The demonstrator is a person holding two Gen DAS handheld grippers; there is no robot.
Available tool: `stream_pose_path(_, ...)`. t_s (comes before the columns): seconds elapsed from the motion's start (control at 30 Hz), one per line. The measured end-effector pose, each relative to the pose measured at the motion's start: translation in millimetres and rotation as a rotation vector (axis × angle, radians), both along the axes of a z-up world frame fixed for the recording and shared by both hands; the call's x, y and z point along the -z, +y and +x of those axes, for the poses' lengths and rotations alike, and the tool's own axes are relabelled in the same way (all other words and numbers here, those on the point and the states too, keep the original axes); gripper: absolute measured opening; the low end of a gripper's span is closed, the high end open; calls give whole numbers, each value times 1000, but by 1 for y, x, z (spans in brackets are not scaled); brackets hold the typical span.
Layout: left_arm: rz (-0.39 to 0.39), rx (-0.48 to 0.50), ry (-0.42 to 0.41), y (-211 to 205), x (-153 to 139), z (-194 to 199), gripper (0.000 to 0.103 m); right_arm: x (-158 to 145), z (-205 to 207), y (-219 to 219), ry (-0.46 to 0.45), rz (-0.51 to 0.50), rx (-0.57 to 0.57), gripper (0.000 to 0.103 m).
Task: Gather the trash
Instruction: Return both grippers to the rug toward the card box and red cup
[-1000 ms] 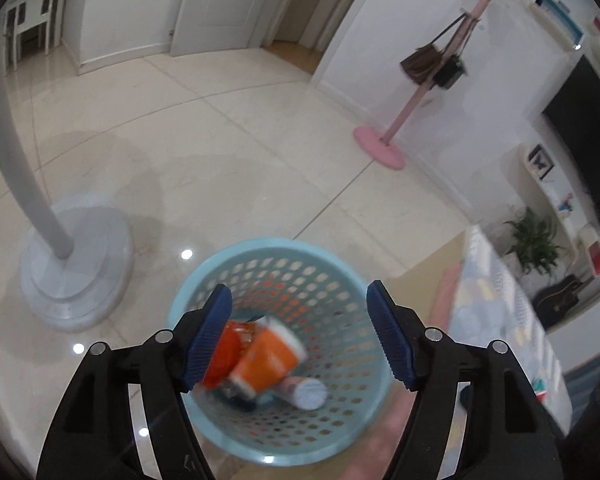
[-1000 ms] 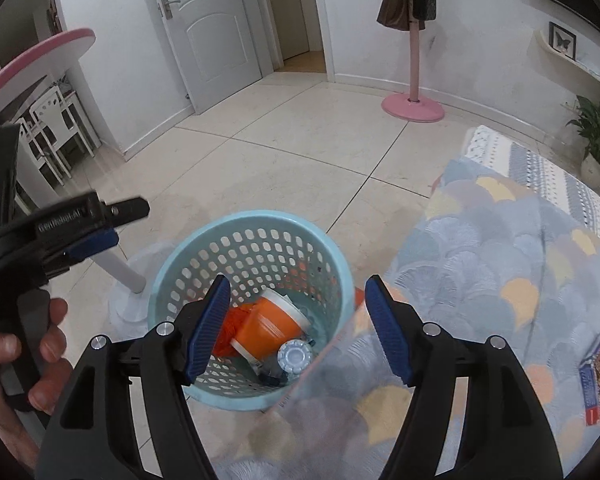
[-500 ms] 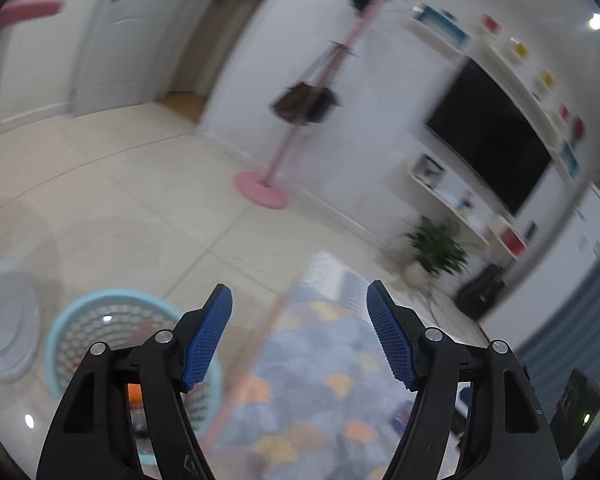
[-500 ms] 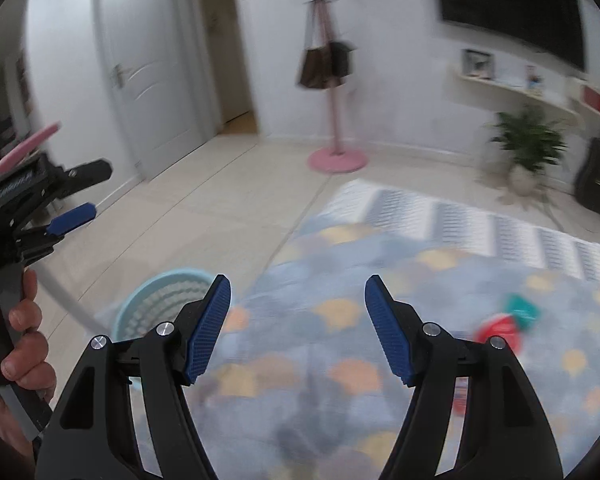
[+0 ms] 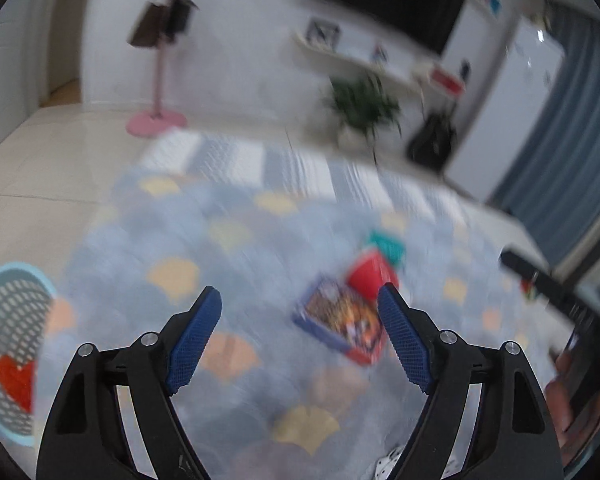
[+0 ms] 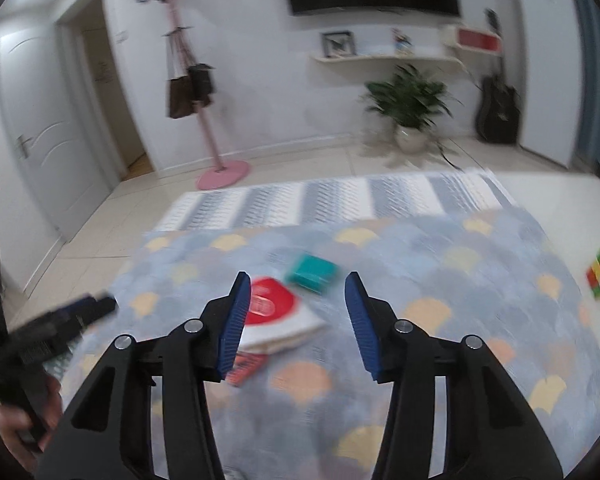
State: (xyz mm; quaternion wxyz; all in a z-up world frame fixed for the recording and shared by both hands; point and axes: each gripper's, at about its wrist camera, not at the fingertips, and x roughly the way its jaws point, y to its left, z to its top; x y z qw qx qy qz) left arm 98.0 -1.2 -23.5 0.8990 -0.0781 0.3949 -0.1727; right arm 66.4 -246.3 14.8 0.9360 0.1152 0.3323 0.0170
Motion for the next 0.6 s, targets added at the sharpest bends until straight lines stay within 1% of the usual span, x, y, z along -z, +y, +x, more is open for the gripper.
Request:
stream_pose_path(0.1, 12, 34, 59, -13, 24, 3, 79, 18, -2, -20, 40, 30, 31, 45)
stream_pose_path(0.17, -3, 42, 89, -17, 35, 4, 79, 26, -2, -28, 66, 48, 40, 45)
stream_pose_path(0.27, 3, 51, 113, -27, 47, 5, 79, 27, -2, -31, 79, 76, 37, 45)
stream_pose_path(0.43, -3, 55, 141, -38, 57, 4, 79, 19, -6, -24, 60, 63, 14, 45)
stream_pose_path(0.6, 47, 71, 130, -47, 57, -2, 79, 24, -6, -14, 71, 39, -2, 45)
